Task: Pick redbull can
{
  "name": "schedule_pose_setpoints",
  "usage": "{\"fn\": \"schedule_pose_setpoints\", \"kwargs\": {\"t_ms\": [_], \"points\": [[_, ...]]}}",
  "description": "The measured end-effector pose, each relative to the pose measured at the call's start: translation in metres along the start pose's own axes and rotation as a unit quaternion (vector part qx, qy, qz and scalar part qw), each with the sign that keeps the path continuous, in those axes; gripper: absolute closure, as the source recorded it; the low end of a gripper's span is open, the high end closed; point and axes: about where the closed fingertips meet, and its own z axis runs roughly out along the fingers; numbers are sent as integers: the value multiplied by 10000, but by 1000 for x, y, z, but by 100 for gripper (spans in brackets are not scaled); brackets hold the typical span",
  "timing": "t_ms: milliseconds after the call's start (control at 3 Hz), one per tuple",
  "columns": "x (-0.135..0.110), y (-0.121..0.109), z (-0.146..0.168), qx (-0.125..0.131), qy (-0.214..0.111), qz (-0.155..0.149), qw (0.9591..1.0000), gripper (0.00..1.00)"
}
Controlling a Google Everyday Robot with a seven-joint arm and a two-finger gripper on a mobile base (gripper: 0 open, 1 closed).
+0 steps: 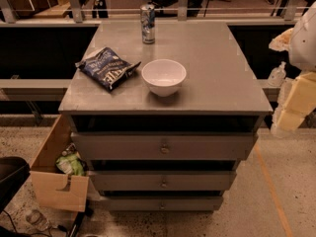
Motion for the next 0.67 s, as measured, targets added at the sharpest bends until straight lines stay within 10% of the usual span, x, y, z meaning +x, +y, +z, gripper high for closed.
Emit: {"fn": "schedule_pose_setpoints", "kwargs": {"t_ms": [667], "points": [[-14,-25,3,299,-314,57,9990,0]]}}
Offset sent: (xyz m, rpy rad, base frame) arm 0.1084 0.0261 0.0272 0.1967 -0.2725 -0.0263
